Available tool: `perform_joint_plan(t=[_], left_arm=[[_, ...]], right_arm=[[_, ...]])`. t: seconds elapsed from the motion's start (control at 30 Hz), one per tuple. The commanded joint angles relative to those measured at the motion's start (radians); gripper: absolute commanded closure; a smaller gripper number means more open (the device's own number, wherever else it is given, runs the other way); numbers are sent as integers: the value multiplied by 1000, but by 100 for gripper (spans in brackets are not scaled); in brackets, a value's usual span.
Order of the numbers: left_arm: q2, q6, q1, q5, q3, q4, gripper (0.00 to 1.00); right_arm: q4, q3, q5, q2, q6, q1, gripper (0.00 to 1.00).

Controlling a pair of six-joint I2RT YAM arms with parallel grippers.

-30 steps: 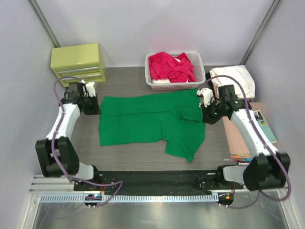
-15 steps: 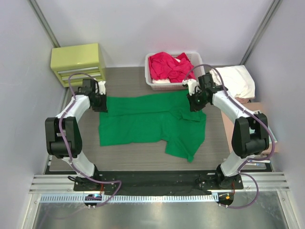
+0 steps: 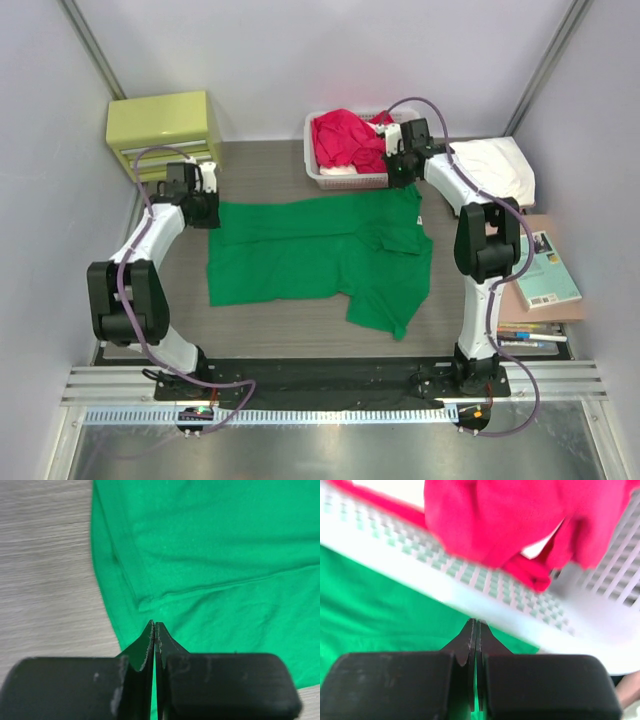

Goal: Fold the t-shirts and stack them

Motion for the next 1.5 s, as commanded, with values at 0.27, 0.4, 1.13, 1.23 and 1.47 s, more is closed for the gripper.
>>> perform_joint_plan(t=[0.27, 0.4, 1.13, 1.23, 1.47], left_arm=[[-115, 4, 5, 1, -106, 76, 100], [-96, 12, 5, 44, -102, 48, 100], [-656, 220, -165, 190, -353, -111, 100], [-742, 268, -253, 173, -347, -209, 100], [-834, 429, -391, 31, -407, -359, 100]], right_arm=[[66, -207, 33, -251, -40, 6, 99], [12, -256, -5, -294, -59, -2, 99], [-521, -826, -107, -1239, -439, -14, 99], [-573, -804, -170, -1241, -448, -4, 98], [-628, -803, -141, -1189, -525, 42, 82]])
